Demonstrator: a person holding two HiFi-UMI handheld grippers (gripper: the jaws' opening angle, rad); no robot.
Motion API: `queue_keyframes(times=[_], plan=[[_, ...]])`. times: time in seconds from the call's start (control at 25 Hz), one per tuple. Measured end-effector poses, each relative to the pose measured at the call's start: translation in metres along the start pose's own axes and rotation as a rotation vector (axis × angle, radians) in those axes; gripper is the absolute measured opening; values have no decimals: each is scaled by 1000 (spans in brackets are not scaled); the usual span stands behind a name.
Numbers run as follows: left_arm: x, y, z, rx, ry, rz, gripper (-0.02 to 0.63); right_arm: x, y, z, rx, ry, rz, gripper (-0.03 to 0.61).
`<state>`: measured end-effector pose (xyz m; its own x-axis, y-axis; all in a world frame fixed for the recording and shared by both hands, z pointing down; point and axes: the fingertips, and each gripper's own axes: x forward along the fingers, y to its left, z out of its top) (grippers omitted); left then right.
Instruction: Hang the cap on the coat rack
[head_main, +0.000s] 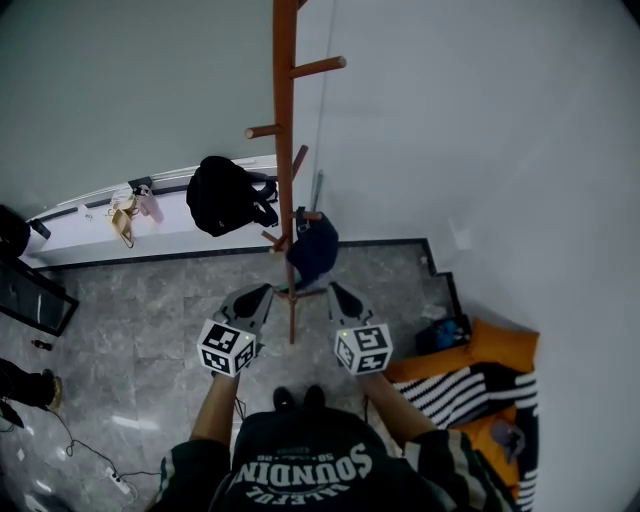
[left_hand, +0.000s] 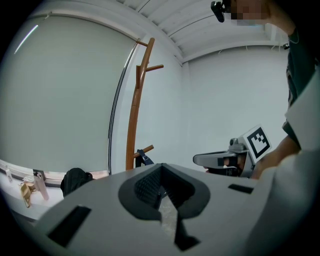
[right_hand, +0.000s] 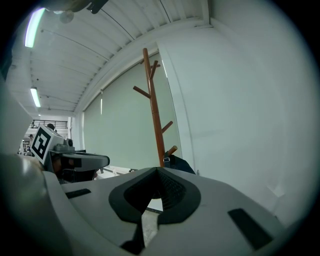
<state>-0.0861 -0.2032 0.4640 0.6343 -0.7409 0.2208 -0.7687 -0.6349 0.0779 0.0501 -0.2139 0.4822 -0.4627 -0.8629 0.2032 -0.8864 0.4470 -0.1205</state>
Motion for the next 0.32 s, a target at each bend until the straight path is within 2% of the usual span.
queue_keyframes(times=[0.32], plan=[[0, -3, -3, -3, -5, 5, -1, 0, 1, -3, 4, 1, 9, -2]])
